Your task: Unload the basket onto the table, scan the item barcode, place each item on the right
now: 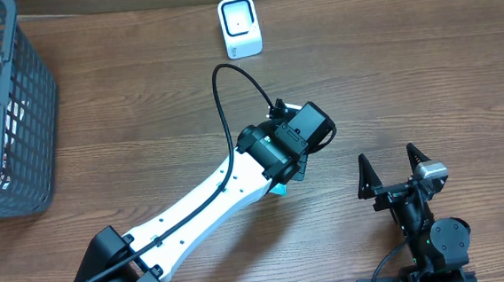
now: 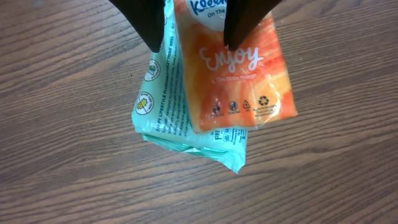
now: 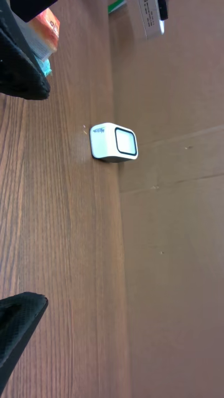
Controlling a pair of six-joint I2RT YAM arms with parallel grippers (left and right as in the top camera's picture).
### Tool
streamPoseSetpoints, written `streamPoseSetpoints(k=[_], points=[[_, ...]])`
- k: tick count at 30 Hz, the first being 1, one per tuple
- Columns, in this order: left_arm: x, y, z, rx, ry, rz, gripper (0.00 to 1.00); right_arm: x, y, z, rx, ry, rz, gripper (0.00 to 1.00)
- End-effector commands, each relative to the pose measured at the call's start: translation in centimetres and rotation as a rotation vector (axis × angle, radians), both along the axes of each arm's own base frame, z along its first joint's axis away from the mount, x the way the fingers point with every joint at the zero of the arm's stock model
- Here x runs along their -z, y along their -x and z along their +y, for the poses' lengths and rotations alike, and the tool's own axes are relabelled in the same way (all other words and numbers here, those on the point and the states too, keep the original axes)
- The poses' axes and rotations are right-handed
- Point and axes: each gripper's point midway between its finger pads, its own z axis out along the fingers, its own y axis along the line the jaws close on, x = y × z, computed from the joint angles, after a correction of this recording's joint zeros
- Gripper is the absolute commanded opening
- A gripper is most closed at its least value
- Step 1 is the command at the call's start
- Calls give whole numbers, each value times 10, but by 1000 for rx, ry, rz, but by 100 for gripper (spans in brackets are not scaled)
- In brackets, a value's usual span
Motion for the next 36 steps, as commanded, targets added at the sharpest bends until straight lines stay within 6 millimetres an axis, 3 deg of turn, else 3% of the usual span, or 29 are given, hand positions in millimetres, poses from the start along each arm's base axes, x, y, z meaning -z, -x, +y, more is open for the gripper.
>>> streamPoseSetpoints(k=[1,3,5,18,36], points=[[-3,-3,-2,-20,3,-25,24,2,0,-1,2,-4,-4,100],[-4,-5,-3,-20,8,-29,32,2,0,-1,2,-4,-4,100],[-4,-5,-4,-20,12,-32,33,2,0,-1,3,-4,-4,100],[-5,-6,-6,-19,21,-34,16,2,0,-1,2,-4,-4,100],[-3,-5,-5,-19,16,-31,18,2,0,-1,3,-4,-4,100]])
